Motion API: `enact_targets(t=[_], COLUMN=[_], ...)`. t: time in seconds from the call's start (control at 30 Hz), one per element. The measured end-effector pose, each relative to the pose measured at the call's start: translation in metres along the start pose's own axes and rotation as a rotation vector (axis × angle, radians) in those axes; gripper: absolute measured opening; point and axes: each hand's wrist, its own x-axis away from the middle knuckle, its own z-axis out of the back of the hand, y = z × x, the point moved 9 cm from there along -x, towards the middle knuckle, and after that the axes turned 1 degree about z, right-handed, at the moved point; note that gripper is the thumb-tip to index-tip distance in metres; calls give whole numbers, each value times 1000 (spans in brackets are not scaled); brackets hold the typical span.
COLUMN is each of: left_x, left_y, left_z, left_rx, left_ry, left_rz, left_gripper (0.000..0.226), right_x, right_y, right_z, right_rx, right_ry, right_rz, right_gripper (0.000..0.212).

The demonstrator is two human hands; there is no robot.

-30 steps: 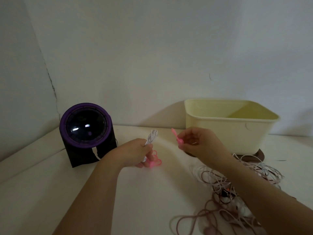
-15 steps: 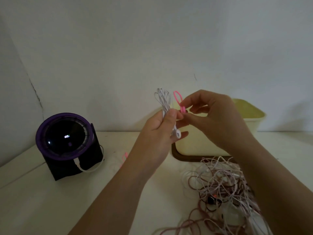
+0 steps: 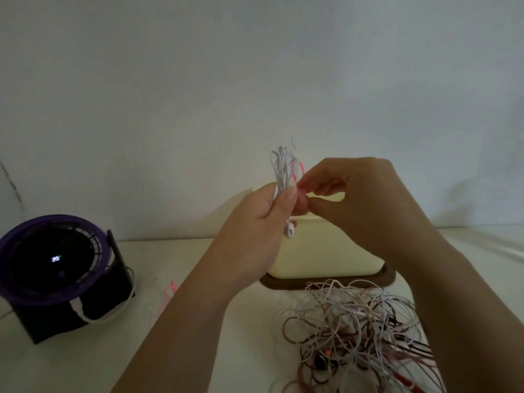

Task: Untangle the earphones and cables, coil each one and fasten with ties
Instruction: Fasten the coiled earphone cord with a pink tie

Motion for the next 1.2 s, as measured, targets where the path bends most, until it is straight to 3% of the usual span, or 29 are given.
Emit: enact_targets(t=[0.17, 0.33, 0.43, 0.6, 0.7, 0.8, 0.93, 1.07, 1.2], left_x=[6, 9, 3, -5, -8, -3, 2, 10, 20], left_y=[6, 20, 4, -20, -36, -49, -58, -57, -47], left_z=[8, 12, 15, 22, 23, 11, 5, -9, -24], left_rx=[-114, -145, 70, 574, 690, 629, 244, 258, 143], left_ry=[68, 138, 72, 6, -31, -103, -128, -296, -469], left_rz=[-57, -167, -64, 77, 183, 290, 355, 422, 380], left_gripper=[31, 29, 38, 27, 24, 22, 30, 31, 30], right_x=[0, 2, 2, 0, 2, 2, 2, 7, 8], right_y=[-4, -7, -5, 13, 20, 17, 17, 21, 15], right_z=[-3, 2, -2, -5, 3, 1, -7, -21, -49], right_rx=[-23, -37, -111, -129, -257, -367, -436, -376, -400], right_ry=[36, 89, 56, -32, -46, -47, -50, -150, -273], right_rz=[4, 6, -8, -102, -178, -193, -209, -244, -202], right_gripper=[11, 11, 10, 16, 30, 40, 37, 36, 32])
